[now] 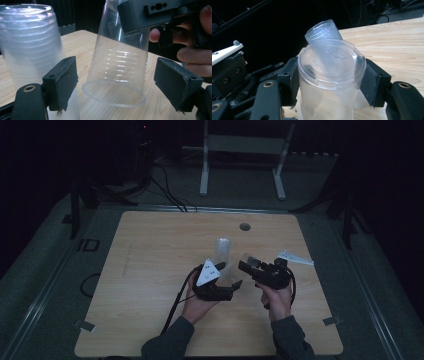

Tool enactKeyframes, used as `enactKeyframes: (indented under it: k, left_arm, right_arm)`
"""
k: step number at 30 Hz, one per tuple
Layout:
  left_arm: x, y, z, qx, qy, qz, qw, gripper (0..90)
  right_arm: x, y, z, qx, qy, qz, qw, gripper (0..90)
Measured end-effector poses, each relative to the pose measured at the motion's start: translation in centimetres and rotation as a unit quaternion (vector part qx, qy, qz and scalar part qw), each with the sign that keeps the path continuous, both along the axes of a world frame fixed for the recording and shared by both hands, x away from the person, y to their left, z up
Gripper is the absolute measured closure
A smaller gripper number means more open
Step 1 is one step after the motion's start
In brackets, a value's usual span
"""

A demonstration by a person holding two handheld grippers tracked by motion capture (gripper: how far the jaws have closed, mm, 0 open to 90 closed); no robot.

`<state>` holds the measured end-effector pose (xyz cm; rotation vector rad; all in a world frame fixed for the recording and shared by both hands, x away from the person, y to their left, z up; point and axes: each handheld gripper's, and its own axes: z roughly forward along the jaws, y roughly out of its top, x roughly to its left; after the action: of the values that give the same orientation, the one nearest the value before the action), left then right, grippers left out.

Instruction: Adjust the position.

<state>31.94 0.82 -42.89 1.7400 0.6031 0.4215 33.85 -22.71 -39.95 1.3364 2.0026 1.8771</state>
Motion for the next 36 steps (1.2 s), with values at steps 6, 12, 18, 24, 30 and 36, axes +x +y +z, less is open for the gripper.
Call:
enactKeyframes:
  k: [6,12,18,24,30,36]
  left_arm:
    - [0.3,-0.5,-0.4,-0.016,-0.011,-0.001,0.9998,19.1]
    - [0.5,-0.8,-0.7,-0.022,-0.013,0.001,0.9997,19.1]
    - [0.5,-1.1,-0.8,-0.026,-0.014,0.000,0.9996,20.0]
    - [0.6,-1.3,-0.9,-0.023,-0.013,-0.001,0.9996,21.9]
    - [0.5,-1.2,-0.8,-0.019,-0.013,0.002,0.9997,28.6]
    - [0.4,-1.2,-0.7,-0.017,-0.012,0.000,0.9998,30.3]
  right_arm:
    - [0.1,-0.1,0.0,0.016,0.004,0.005,0.9999,39.4]
    - [0.3,-0.3,-0.3,0.041,0.016,0.010,0.9990,40.2]
    - [0.5,-0.7,-0.6,0.070,0.028,0.016,0.9970,40.6]
    - [0.5,-0.7,-0.8,0.081,0.034,0.021,0.9959,40.7]
    - [0.6,-0.7,-0.8,0.082,0.035,0.023,0.9958,40.2]
    - [0.6,-0.7,-0.7,0.074,0.035,0.024,0.9963,35.9]
